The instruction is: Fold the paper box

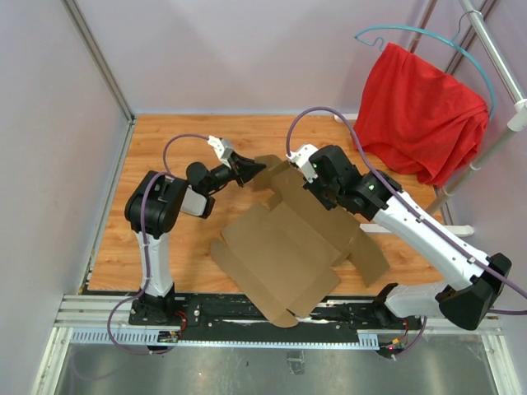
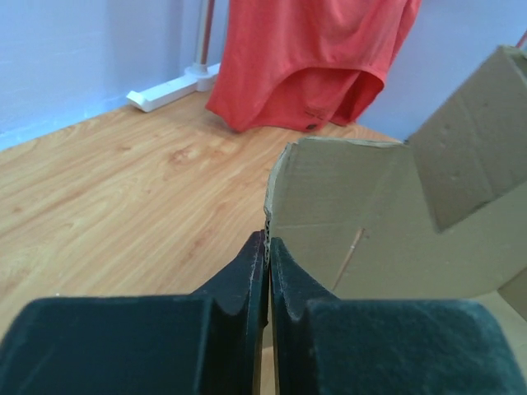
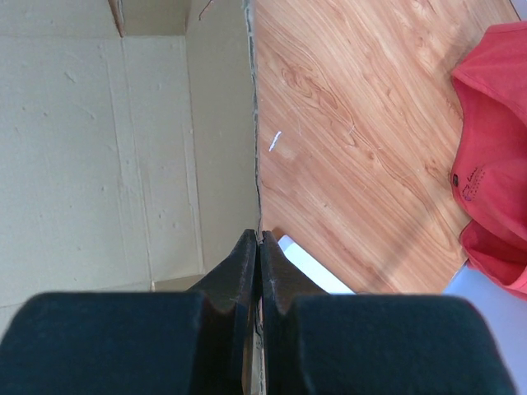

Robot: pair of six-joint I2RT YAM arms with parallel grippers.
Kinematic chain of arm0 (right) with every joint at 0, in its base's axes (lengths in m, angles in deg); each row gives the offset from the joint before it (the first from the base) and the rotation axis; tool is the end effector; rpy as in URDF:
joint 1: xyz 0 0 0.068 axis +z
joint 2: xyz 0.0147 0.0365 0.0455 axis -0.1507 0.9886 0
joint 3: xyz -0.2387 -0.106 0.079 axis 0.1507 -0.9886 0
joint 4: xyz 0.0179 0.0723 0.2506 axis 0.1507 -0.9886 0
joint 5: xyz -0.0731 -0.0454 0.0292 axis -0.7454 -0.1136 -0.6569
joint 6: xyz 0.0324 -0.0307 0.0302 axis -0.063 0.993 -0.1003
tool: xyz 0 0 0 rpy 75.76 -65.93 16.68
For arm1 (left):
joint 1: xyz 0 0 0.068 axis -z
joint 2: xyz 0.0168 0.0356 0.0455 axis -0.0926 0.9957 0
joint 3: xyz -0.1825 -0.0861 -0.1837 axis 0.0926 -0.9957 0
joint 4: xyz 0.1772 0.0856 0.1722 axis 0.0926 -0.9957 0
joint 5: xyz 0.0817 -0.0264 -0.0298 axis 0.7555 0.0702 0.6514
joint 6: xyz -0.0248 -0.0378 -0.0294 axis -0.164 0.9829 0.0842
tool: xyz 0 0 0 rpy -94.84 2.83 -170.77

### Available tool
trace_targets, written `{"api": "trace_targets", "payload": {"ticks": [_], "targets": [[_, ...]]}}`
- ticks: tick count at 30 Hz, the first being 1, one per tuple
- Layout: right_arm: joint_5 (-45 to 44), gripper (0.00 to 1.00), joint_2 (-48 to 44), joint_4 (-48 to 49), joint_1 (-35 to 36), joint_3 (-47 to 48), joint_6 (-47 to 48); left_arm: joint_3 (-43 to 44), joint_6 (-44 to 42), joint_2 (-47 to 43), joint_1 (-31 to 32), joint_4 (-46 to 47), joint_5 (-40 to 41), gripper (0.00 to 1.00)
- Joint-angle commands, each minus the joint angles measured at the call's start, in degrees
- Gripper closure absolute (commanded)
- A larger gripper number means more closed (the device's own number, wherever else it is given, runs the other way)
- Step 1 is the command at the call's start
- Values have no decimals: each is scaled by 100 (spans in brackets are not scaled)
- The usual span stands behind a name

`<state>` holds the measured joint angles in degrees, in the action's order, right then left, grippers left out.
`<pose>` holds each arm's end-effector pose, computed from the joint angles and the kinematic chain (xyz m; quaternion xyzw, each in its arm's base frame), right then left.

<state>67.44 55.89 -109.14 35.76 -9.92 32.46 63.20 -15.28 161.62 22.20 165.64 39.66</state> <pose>0.1939 0.1772 0.3679 -0.3514 0.8435 0.0108 0.4061 0.3567 -0.1341 0.1705 0.2745 0.5606 -0.4612 0.6306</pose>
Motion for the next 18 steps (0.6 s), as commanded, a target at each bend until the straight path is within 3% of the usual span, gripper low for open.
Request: {"api": "trace_targets", "payload": {"ticks": [1,18], "targets": [[-7,99,73,-97,-106,188,-154,-204,46,-341,-27,327,-14,93],[-27,99,562,-181,-55,164,-413,-848,476,-1809,78,-657,135,100]]}}
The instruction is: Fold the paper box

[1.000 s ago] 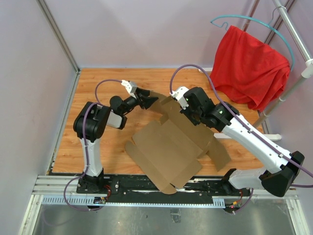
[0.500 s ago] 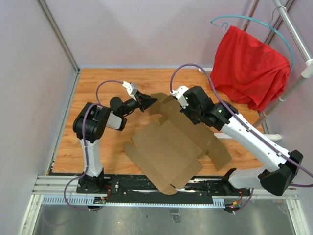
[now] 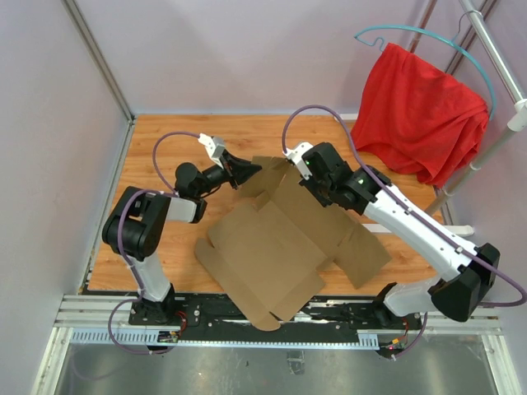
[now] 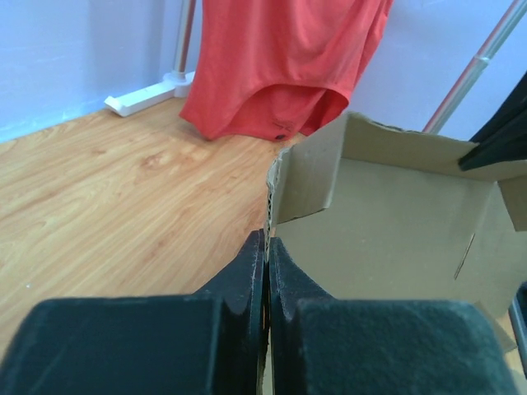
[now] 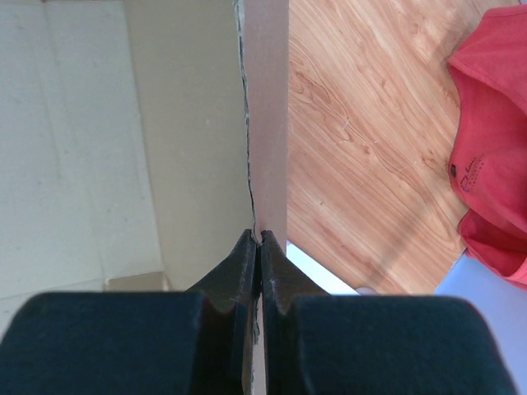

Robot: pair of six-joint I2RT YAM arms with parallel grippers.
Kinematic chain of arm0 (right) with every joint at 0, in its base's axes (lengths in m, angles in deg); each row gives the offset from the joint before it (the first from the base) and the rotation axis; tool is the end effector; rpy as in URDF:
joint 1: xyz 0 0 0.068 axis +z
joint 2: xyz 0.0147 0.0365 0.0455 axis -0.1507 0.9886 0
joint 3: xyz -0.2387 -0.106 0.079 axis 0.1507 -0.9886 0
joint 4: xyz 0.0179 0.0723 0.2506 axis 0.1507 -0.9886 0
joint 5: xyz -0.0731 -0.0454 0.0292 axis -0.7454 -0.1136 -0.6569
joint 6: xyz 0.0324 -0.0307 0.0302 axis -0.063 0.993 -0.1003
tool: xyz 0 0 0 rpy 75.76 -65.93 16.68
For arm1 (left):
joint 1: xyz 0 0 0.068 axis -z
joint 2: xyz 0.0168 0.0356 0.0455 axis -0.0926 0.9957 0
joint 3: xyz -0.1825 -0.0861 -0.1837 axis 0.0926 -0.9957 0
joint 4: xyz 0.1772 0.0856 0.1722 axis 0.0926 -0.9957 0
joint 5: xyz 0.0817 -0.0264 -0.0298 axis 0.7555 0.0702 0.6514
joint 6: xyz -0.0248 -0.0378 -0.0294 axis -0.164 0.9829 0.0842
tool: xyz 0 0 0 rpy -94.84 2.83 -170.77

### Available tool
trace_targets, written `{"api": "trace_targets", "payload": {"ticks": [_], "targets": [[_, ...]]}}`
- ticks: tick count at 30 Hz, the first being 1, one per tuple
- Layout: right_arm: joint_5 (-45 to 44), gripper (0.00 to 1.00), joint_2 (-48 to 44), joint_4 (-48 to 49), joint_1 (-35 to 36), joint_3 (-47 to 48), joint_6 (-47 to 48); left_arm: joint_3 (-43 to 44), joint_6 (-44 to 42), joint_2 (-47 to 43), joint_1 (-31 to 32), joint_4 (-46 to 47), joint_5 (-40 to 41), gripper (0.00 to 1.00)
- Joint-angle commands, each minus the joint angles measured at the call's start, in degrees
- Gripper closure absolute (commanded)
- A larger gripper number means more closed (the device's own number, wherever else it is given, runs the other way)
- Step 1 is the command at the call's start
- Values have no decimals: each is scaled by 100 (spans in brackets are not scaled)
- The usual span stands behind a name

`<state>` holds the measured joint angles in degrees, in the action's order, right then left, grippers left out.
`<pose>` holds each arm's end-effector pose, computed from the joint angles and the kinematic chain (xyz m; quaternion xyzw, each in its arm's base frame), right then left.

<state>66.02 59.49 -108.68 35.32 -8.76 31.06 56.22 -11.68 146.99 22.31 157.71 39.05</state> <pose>0.2075 0.1864 0.3594 -0.3376 0.8546 -0.0028 0.3945 0.3212 -0.1242 0.2142 0.2607 0.5696 -0.4836 0.6113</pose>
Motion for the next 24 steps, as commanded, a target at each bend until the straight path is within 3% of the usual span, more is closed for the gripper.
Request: {"api": "trace_targets", "payload": {"ticks": [1,12,24], "targets": [[103,99,235,-244,2,62,-305,-205,81,-378,87,143,240,100],[16,99,220,-274,419,65,-415,-830,235,-789,122,306,617,100],[-1441,99,990,-840,1772,196,-807,-2054,256,-1509,135,815,1065,98]]}}
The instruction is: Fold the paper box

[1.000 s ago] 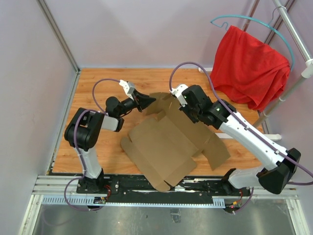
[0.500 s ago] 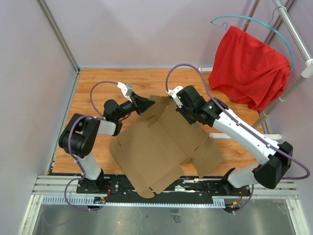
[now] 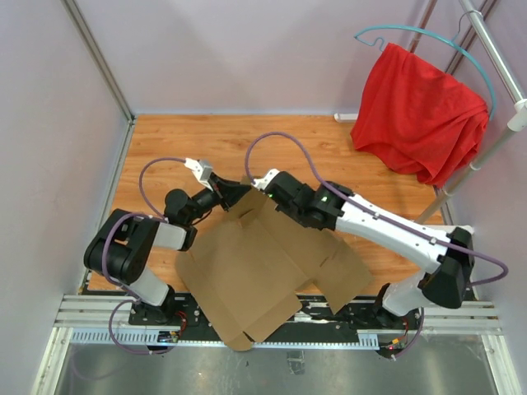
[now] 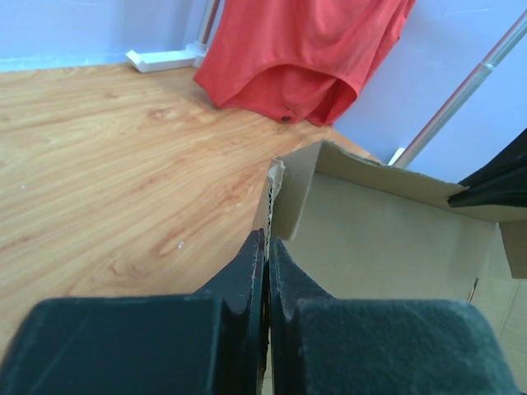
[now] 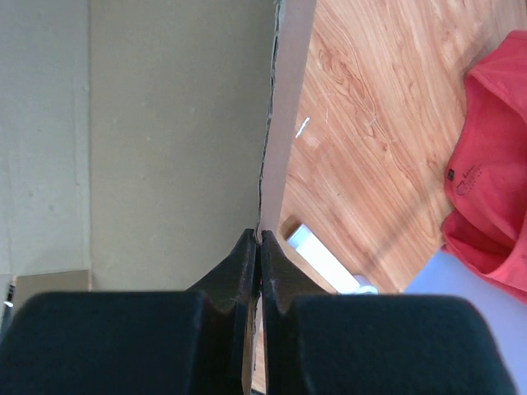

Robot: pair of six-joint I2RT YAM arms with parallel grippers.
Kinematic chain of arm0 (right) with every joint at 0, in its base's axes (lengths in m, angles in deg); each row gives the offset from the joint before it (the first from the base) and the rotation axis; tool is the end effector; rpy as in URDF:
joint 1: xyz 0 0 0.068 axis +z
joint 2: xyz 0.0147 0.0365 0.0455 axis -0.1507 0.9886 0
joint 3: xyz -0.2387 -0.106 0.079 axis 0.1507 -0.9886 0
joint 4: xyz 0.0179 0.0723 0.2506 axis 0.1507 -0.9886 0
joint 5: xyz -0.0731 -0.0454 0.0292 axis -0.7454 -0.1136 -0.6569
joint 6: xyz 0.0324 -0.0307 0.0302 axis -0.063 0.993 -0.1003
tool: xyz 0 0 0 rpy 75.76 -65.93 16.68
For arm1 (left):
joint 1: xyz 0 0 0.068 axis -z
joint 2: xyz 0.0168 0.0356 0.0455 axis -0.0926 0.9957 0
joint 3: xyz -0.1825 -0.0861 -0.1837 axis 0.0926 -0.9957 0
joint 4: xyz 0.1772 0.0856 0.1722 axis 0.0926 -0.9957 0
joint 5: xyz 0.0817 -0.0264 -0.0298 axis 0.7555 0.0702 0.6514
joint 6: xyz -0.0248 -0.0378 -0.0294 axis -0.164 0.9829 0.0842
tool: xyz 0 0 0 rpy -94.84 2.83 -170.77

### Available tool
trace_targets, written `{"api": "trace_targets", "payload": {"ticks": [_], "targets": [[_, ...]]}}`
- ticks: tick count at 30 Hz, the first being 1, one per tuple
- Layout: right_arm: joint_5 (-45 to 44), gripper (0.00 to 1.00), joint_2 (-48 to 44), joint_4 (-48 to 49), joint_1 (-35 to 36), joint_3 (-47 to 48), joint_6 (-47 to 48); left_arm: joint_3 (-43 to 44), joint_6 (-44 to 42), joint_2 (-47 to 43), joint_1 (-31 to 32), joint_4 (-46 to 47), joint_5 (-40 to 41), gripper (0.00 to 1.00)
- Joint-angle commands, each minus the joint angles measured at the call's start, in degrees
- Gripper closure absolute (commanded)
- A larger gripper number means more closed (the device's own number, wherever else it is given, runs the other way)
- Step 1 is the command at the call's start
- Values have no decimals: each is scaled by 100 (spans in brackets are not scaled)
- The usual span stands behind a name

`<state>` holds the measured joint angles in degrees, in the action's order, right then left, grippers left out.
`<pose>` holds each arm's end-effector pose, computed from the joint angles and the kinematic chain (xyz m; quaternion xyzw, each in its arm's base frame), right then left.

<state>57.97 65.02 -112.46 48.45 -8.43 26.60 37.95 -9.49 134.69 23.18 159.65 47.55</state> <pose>0.1724 0.2396 0.3322 -0.3992 0.8444 -0.0399 0.3550 0.2526 -0.1034 0.1982 0.1878 0.6083 -0.4701 0.6113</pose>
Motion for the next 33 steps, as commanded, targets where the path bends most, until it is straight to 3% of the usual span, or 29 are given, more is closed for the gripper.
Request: {"api": "trace_targets", "payload": {"ticks": [1,9,21,28,33], "targets": [[-752,99,567,-584,603,234,-450,-341,42,-326,53,683,226,95],[-1148,99,1145,-936,1001,518,-966,-1234,140,-787,60,1161,273,77],[-2733,99,1238,-1251,973,1297,-855,-910,113,-917,127,1044,443,77],[-3457,99,1370,-592,871,1075,-18,-139,419,134,172,1541,616,79],[-3420,99,1413,-429,888,733,5,77,494,658,265,1607,561,79]]}}
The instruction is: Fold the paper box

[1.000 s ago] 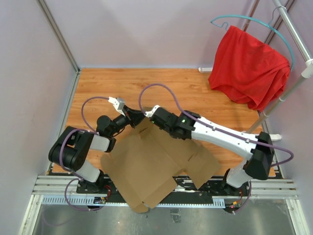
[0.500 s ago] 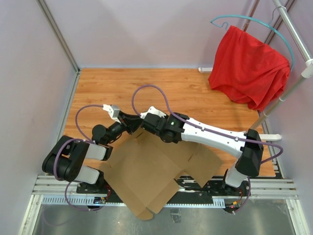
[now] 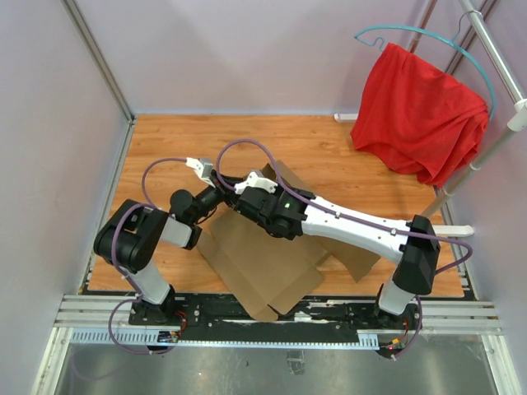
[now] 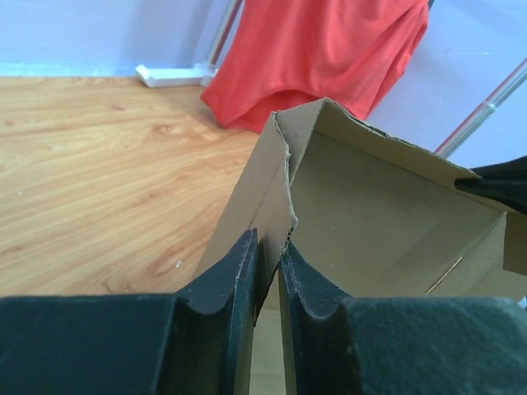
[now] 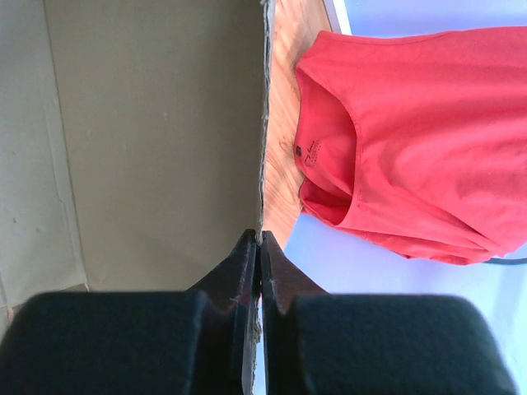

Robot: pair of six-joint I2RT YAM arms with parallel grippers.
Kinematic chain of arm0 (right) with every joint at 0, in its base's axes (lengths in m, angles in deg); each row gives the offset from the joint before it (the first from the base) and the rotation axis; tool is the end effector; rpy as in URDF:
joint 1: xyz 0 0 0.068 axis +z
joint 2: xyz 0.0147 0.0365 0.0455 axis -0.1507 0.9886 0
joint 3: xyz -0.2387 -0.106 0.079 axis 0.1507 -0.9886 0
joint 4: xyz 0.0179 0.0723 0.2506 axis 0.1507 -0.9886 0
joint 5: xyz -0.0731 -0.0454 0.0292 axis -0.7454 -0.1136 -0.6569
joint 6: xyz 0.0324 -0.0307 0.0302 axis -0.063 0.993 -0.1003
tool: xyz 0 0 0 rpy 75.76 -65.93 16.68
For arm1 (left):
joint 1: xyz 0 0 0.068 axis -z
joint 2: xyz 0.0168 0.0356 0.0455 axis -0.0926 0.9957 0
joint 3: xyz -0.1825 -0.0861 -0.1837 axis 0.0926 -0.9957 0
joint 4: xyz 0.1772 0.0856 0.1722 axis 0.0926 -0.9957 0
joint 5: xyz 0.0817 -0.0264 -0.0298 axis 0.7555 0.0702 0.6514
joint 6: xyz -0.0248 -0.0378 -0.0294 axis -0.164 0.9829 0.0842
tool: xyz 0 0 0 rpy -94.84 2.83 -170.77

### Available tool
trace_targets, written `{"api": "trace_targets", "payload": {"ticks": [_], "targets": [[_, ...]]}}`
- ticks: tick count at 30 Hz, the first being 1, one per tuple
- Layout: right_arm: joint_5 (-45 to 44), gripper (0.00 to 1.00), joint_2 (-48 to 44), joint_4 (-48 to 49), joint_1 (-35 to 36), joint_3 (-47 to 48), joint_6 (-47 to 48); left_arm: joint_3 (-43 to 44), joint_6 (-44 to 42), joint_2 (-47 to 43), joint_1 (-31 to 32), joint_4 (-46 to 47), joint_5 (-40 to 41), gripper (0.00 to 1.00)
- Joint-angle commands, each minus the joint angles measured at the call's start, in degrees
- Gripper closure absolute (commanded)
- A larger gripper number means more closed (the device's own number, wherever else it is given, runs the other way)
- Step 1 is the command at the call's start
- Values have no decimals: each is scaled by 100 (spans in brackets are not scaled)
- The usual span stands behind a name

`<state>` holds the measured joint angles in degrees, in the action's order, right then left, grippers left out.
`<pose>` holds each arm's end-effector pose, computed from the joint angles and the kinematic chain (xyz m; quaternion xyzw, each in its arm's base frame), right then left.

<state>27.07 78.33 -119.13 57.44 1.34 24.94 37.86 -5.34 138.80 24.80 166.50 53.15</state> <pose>0.1631 0.2961 0.3193 -0.3855 0.7807 -0.2742 0.4082 0.2545 -0.1092 0.1921 0.1425 0.5996 -0.4808 0.6238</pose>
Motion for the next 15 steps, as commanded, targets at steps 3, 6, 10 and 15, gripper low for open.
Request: {"api": "trace_targets", "payload": {"ticks": [3,6,10,15], "targets": [[-238,99,72,289,37,-495,67,-238,92,384,112,1420,82,76],[-168,99,149,304,88,-652,-12,-402,111,437,112,1519,28,72],[-198,99,289,180,139,-717,-186,-627,205,389,147,1703,-7,68],[-151,99,296,122,178,-698,-268,-872,110,187,187,1714,-68,62]]}}
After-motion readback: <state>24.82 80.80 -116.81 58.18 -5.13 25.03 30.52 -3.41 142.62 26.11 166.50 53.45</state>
